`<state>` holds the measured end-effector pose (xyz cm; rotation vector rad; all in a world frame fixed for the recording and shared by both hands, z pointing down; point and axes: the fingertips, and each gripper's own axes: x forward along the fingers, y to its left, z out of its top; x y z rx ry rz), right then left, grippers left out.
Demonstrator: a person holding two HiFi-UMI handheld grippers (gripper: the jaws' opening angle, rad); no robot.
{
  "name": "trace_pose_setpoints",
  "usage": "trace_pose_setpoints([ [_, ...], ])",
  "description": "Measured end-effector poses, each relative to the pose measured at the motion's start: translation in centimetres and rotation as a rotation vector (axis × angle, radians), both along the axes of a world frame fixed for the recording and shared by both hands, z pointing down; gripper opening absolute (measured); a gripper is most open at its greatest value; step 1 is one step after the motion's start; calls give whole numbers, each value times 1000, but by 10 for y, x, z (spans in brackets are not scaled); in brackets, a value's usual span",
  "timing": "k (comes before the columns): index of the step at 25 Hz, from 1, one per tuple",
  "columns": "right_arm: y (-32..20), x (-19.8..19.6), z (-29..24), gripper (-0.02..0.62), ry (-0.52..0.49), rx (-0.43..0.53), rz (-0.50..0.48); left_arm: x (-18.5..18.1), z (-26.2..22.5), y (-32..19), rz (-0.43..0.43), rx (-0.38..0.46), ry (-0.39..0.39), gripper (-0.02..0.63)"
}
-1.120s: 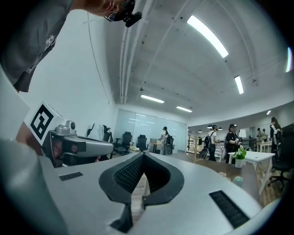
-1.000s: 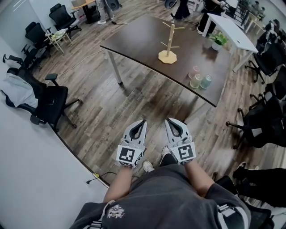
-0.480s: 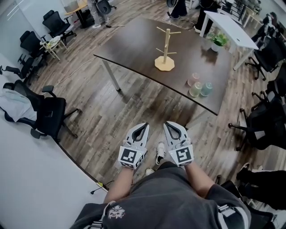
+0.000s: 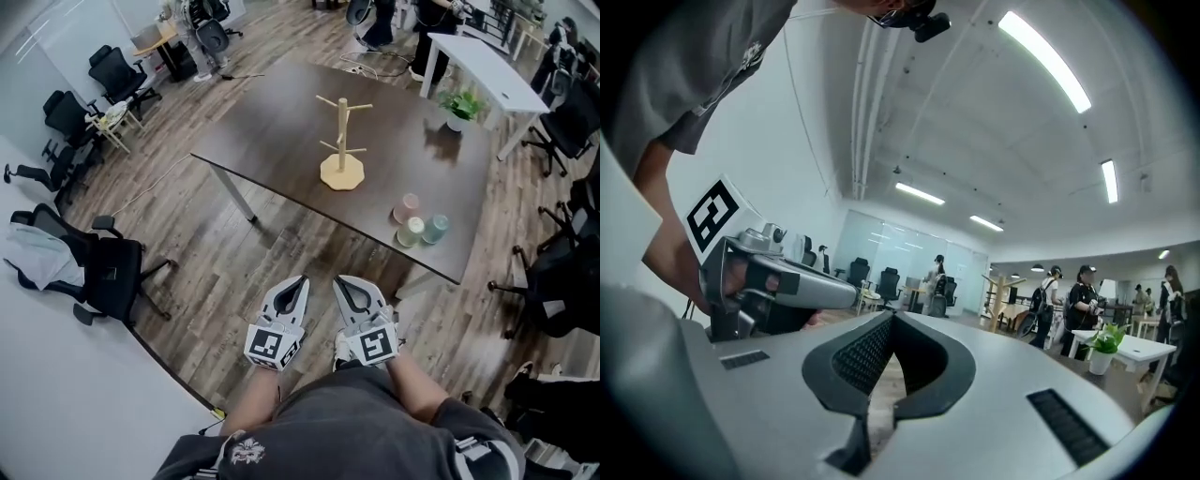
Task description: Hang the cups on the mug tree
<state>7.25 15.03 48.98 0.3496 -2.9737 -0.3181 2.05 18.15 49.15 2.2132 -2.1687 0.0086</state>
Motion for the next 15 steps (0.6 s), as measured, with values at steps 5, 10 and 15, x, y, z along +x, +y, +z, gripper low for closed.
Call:
trace_pose_setpoints([
  [5,-41,-11,-3,21,-14,-28,24,-16,-2,-33,-7,-10,-13,6],
  [10,-70,-17,-3,21,-15,-41,39,-21,2,-72,12,-27,-38,7],
  [15,-94,-21,4,21,-31,-78,78,-24,2,-102,63,-23,-67,6],
])
